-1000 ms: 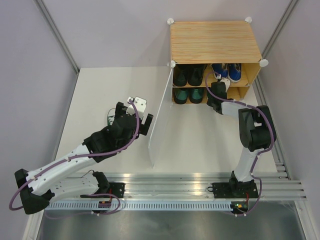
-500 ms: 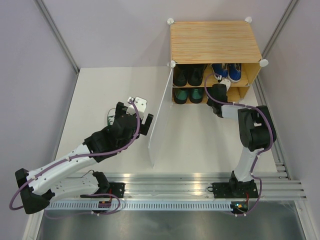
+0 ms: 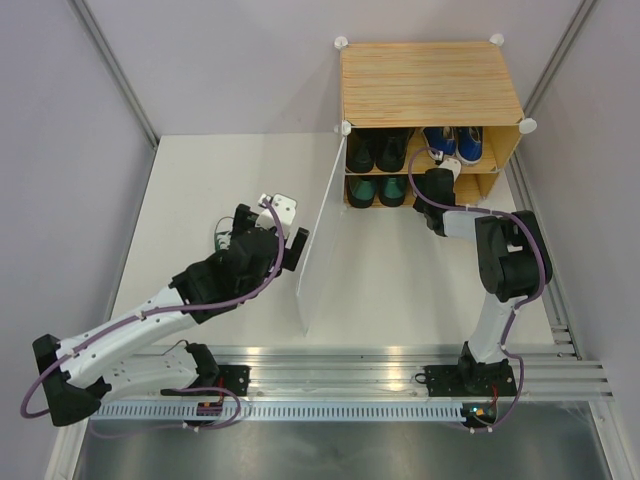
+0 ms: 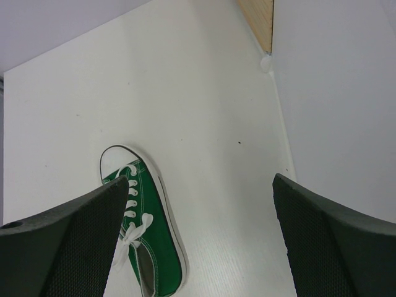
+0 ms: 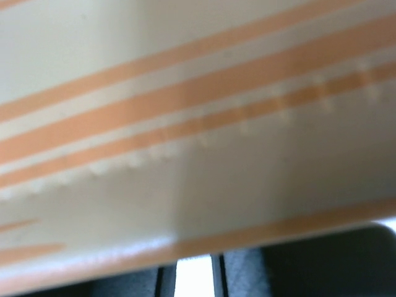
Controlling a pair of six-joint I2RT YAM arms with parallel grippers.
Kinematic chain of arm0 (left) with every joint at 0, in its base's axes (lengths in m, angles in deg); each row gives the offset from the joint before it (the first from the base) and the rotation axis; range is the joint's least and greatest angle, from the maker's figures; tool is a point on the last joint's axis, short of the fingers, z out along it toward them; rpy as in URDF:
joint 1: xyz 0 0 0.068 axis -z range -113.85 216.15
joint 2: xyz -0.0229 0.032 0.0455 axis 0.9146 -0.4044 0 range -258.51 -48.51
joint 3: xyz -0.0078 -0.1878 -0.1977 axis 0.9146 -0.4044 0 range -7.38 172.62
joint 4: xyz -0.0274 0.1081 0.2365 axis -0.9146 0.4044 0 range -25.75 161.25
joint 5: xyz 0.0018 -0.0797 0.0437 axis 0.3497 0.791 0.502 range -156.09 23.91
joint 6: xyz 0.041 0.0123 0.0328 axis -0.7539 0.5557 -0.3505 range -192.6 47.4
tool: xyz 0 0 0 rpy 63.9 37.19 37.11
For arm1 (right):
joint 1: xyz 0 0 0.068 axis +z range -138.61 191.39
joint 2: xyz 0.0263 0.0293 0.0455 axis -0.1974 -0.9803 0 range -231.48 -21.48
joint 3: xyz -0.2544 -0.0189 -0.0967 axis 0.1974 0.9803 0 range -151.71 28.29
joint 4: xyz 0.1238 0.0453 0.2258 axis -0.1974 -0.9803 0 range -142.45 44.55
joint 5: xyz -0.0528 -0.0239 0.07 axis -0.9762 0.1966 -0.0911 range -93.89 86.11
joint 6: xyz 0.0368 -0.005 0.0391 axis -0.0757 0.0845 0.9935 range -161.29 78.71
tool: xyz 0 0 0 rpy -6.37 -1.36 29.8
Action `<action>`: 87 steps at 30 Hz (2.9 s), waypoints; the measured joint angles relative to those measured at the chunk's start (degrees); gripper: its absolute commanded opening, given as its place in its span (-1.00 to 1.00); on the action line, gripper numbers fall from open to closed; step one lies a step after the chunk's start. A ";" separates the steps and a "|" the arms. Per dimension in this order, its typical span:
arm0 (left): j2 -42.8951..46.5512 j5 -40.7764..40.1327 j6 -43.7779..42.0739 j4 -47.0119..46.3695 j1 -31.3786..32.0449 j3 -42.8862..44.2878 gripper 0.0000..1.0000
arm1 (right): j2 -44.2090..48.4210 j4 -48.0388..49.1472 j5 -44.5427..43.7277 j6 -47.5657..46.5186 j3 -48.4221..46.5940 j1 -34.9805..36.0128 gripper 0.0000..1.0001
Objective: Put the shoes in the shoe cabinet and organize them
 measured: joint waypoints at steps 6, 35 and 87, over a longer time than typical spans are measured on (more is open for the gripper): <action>-0.74 -0.02 0.00 0.00 0.00 0.00 0.99 | 0.00 -0.72 0.22 0.39 -0.02 -0.07 -0.30; -2.10 -1.36 0.26 -0.02 -5.95 -0.02 0.98 | 17.94 -19.96 15.06 1.88 4.76 -0.28 0.00; -30.75 30.64 17.53 16.44 -46.03 5.79 -0.95 | 38.12 -19.47 24.22 7.13 16.13 -0.28 -0.01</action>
